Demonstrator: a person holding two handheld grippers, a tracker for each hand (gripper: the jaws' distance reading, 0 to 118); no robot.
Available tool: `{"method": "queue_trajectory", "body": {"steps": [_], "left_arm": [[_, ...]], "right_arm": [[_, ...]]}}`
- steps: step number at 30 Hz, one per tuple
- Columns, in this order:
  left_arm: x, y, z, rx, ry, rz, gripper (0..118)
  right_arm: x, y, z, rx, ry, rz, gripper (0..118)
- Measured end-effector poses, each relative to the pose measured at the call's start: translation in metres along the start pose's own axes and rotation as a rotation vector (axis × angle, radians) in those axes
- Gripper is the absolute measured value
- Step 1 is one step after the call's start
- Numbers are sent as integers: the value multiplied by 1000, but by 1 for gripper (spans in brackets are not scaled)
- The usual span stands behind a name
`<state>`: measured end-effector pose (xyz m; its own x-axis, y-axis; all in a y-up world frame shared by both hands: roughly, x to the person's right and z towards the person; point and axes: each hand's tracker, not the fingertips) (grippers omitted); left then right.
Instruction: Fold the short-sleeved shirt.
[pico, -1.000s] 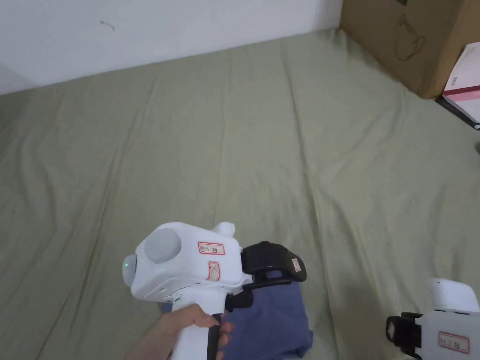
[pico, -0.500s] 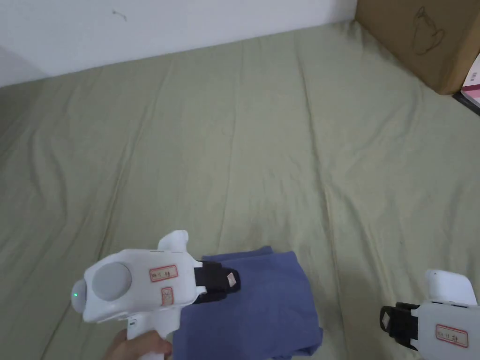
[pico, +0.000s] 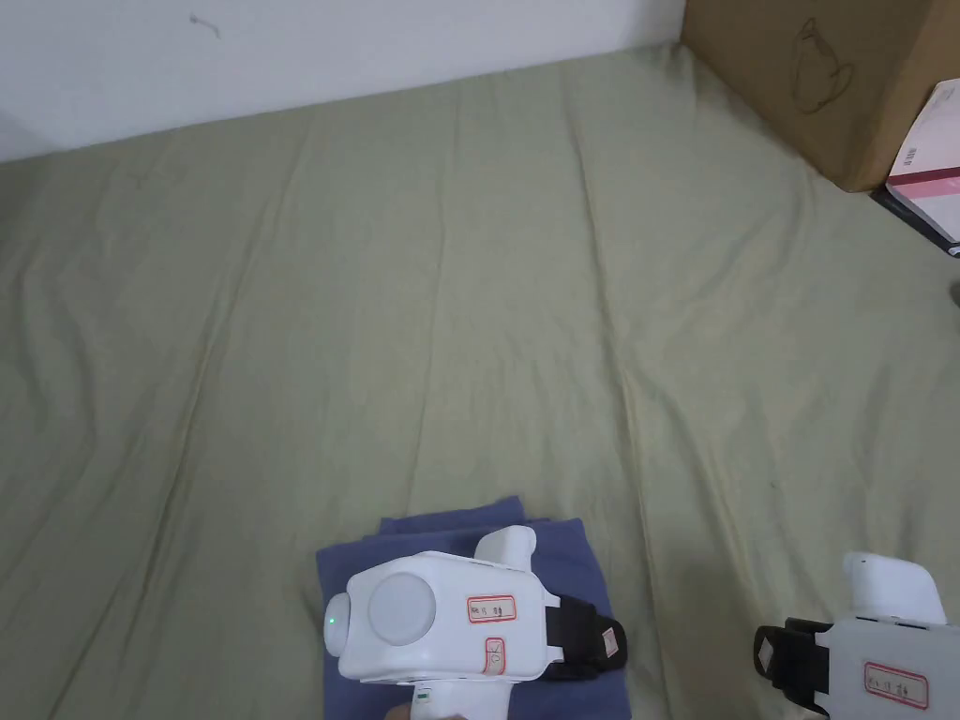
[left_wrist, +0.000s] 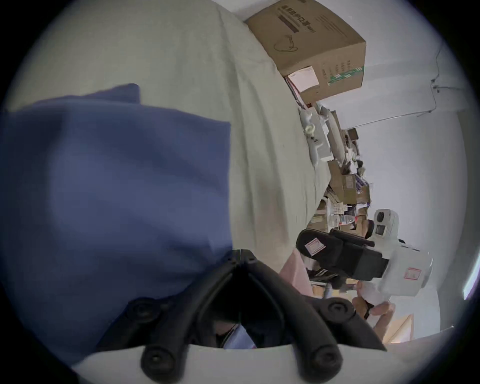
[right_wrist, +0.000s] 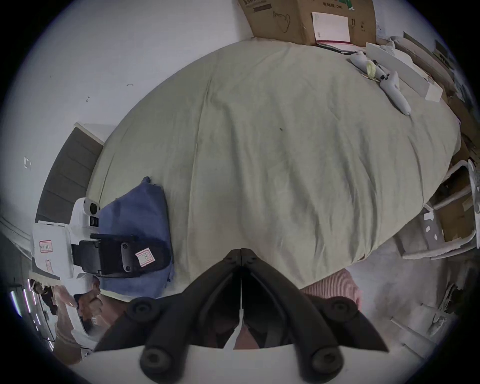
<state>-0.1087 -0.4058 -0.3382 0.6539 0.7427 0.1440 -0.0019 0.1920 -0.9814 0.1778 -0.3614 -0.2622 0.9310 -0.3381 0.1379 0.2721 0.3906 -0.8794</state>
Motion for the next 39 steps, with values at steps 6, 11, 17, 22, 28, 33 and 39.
{"method": "queue_trajectory", "body": {"steps": [6,11,17,22,28,33,39], "left_arm": [[8,-2,-30,-60,43,-104,0],[11,-6,-19,-53,49,-127,0],[27,-22,85,200,-180,-47,0],[-12,-41,168,322,-34,-41,0],[-78,-83,217,378,58,125,0],[-104,-101,225,413,50,201,0],[-117,-96,221,404,-26,229,76]], "right_arm": [[-1,-1,1,-3,-3,0,0],[-8,2,4,-1,-2,19,0],[-34,13,13,35,16,65,0],[-75,22,8,36,85,168,0],[-140,31,-15,19,191,288,0],[-169,25,-78,-137,125,395,0],[-168,33,-96,-165,124,352,0]]}}
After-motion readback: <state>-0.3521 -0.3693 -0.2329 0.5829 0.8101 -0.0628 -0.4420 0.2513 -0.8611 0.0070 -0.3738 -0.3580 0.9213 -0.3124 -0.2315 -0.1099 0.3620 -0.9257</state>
